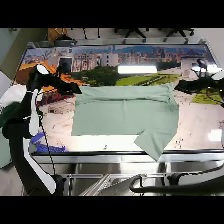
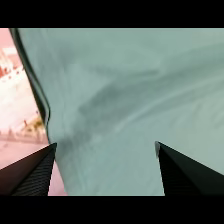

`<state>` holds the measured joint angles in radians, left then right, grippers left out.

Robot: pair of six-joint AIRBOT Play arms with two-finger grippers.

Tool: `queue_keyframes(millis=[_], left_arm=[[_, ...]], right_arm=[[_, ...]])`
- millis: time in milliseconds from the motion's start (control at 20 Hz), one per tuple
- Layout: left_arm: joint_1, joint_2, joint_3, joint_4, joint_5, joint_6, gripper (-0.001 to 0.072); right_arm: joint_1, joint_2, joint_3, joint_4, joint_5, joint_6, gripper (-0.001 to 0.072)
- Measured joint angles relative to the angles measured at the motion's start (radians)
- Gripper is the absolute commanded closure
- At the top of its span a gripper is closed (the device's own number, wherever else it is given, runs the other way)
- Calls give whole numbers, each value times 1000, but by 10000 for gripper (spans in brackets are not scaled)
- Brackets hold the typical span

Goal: Fold the shirts.

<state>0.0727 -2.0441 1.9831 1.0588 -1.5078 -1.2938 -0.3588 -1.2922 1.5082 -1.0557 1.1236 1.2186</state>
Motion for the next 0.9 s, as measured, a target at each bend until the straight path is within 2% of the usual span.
queue_keyframes(millis=[100,250,450,500,550,600,650,700,900], left_arm=[[29,60,-107,10,-70,-34,21],[64,179,-378,15,-84,-34,21],[96,317,-741,-13,59,15,21],[98,338,-802,-56,87,35,22],[97,351,-848,-95,119,57,121],[92,360,-886,-124,158,80,302],[85,365,-917,-151,199,103,524],[77,367,-936,-164,226,119,691],[60,376,-942,-188,261,156,693]], right_arm=[[-49,99,-67,-31,54,54,338],[-138,258,-234,-68,132,126,337],[-245,452,-511,-90,210,182,334],[-258,485,-571,-90,216,188,309],[-268,515,-632,-88,218,196,222],[-275,539,-691,-83,227,198,170],[-279,555,-742,-76,230,200,172],[-283,568,-793,-66,231,200,174],[-278,588,-963,16,196,150,187]])
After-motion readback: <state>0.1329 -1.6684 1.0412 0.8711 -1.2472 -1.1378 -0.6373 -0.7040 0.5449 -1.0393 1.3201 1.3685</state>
